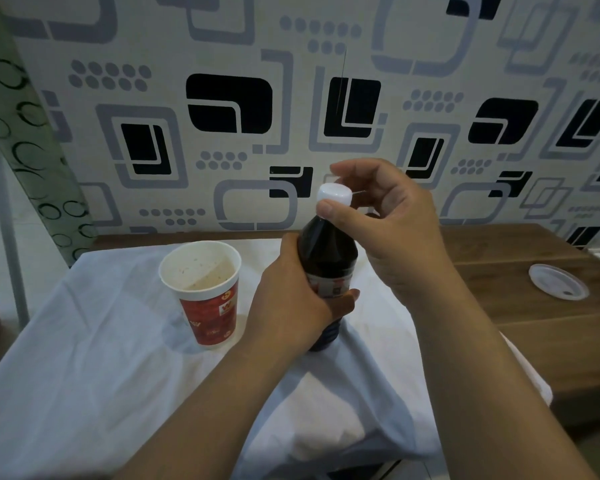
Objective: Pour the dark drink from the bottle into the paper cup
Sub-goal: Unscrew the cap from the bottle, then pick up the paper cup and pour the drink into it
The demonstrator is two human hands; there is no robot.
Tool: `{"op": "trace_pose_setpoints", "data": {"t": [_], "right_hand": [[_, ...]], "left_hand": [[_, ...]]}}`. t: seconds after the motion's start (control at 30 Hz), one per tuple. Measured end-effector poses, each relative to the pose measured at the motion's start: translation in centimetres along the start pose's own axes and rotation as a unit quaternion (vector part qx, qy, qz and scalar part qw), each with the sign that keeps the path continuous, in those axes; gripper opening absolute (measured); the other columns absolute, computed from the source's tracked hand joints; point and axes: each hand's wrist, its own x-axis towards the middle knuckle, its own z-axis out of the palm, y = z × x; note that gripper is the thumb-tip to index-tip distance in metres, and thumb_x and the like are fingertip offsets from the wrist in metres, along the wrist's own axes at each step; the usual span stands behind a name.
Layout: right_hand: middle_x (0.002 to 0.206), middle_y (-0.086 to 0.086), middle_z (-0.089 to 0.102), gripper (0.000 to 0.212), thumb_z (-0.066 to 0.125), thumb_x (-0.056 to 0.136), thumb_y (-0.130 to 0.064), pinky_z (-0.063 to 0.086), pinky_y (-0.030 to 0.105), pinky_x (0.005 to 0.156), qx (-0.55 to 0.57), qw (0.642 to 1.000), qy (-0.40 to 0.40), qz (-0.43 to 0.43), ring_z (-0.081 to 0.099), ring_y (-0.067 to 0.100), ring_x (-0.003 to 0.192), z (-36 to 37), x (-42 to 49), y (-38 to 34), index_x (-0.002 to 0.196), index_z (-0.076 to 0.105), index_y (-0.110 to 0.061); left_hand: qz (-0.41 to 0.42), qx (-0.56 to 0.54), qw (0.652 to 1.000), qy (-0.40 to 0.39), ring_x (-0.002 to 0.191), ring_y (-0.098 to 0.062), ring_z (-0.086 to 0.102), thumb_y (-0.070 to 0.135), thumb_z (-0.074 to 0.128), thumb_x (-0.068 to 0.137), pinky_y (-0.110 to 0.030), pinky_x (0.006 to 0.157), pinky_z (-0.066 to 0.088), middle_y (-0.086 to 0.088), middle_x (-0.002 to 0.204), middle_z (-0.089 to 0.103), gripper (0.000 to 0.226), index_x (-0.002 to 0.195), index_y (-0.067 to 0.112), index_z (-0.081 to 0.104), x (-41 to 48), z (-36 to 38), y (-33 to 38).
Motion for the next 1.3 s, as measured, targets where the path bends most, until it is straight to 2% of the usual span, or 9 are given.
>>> {"op": "trace_pose_setpoints", "data": {"t": [0.17, 0.33, 0.6, 0.73, 0.83, 0.97, 1.13, 1.2, 1.3], "right_hand": [[0.106, 0.006, 0.077, 0.039, 0.082, 0.084, -0.008, 0.063, 0.039, 0.089, 0.039, 0.999, 0.007, -0.002, 0.073, 0.025, 0.102, -0.1, 0.0, 0.0, 0.119, 0.068, -0.017], [0.106, 0.012, 0.078, 0.03, 0.08, 0.084, -0.011, 0.057, 0.023, 0.072, 0.104, 0.994, 0.036, 0.006, 0.074, 0.02, 0.093, -0.4, 0.0, -0.6, 0.113, 0.07, -0.013], [0.082, 0.003, 0.078, 0.002, 0.072, 0.094, -0.014, 0.059, 0.025, 0.062, 0.194, 0.955, 0.087, 0.206, 0.072, 0.016, 0.074, -2.7, 0.6, 1.1, 0.095, 0.073, -0.013], [0.095, 0.014, 0.075, 0.006, 0.065, 0.096, -0.013, 0.058, 0.029, 0.062, 0.048, 0.956, 0.051, 0.285, 0.071, 0.024, 0.078, -3.6, 0.8, 3.1, 0.091, 0.069, -0.011], [0.093, 0.02, 0.074, 0.02, 0.055, 0.099, -0.021, 0.053, 0.033, 0.064, -0.113, 0.942, -0.012, 0.317, 0.066, 0.027, 0.073, -3.3, 0.7, 3.9, 0.089, 0.066, -0.008], [0.096, 0.018, 0.063, 0.027, 0.042, 0.103, -0.027, 0.051, 0.034, 0.069, -0.31, 0.861, -0.134, 0.381, 0.058, 0.03, 0.073, -2.5, 0.3, 4.9, 0.095, 0.055, -0.004], [0.097, 0.011, 0.053, 0.026, 0.036, 0.109, -0.028, 0.045, 0.034, 0.081, -0.401, 0.792, -0.213, 0.409, 0.053, 0.023, 0.079, -1.9, -0.1, 5.9, 0.098, 0.047, -0.007], [0.111, 0.017, 0.059, 0.023, 0.039, 0.108, -0.026, 0.046, 0.037, 0.094, -0.426, 0.773, -0.229, 0.41, 0.059, 0.029, 0.099, -1.5, -0.3, 6.7, 0.116, 0.05, -0.008], [0.148, 0.022, 0.048, 0.05, 0.046, 0.105, -0.025, 0.041, 0.046, 0.11, -0.456, 0.753, -0.233, 0.413, 0.049, 0.038, 0.135, -1.0, -0.5, 8.7, 0.146, 0.038, 0.002]], "left_hand": [[0.005, -0.008, 1.0, 0.0, 0.096, -0.002, 0.053, 0.056, 0.084, 0.052, -0.024, 0.085, 0.045, 0.03, 0.1, 0.05, 0.077, 0.107, 0.053, 0.029, 0.1, 0.0, -0.2], [0.008, 0.001, 1.0, 0.008, 0.082, 0.006, 0.049, 0.06, 0.082, 0.049, -0.003, 0.069, 0.031, 0.039, 0.093, 0.046, 0.078, 0.106, 0.056, 0.028, 0.2, 0.1, -0.3], [0.005, 0.003, 1.0, -0.001, 0.078, 0.029, 0.041, 0.065, 0.074, 0.05, 0.008, 0.054, 0.025, 0.044, 0.091, 0.04, 0.076, 0.106, 0.059, 0.023, 0.0, -0.1, 0.0], [-0.011, 0.021, 1.0, 0.006, 0.074, 0.014, 0.044, 0.064, 0.076, 0.054, 0.001, 0.058, 0.024, 0.039, 0.093, 0.038, 0.078, 0.103, 0.062, 0.016, -0.1, 0.2, 0.2], [-0.007, 0.011, 1.0, 0.006, 0.074, 0.02, 0.043, 0.061, 0.078, 0.053, 0.006, 0.052, 0.025, 0.041, 0.092, 0.039, 0.078, 0.103, 0.063, 0.018, -0.1, 0.2, 0.0], [-0.003, 0.013, 1.0, 0.009, 0.083, 0.007, 0.046, 0.06, 0.079, 0.054, 0.002, 0.059, 0.028, 0.034, 0.099, 0.042, 0.079, 0.106, 0.061, 0.02, -0.1, 0.3, -0.1], [0.004, 0.013, 1.0, 0.003, 0.097, 0.0, 0.048, 0.057, 0.08, 0.057, -0.011, 0.077, 0.034, 0.025, 0.115, 0.049, 0.079, 0.116, 0.051, 0.027, -0.2, 0.2, -0.1], [0.004, 0.014, 1.0, 0.0, 0.106, -0.007, 0.052, 0.056, 0.08, 0.058, -0.02, 0.083, 0.04, 0.018, 0.123, 0.052, 0.082, 0.121, 0.044, 0.031, -0.3, 0.3, -0.1], [0.001, 0.024, 1.0, 0.001, 0.111, -0.01, 0.052, 0.058, 0.079, 0.058, -0.025, 0.087, 0.041, 0.015, 0.127, 0.052, 0.083, 0.124, 0.042, 0.031, -0.3, 0.3, -0.1]]}}
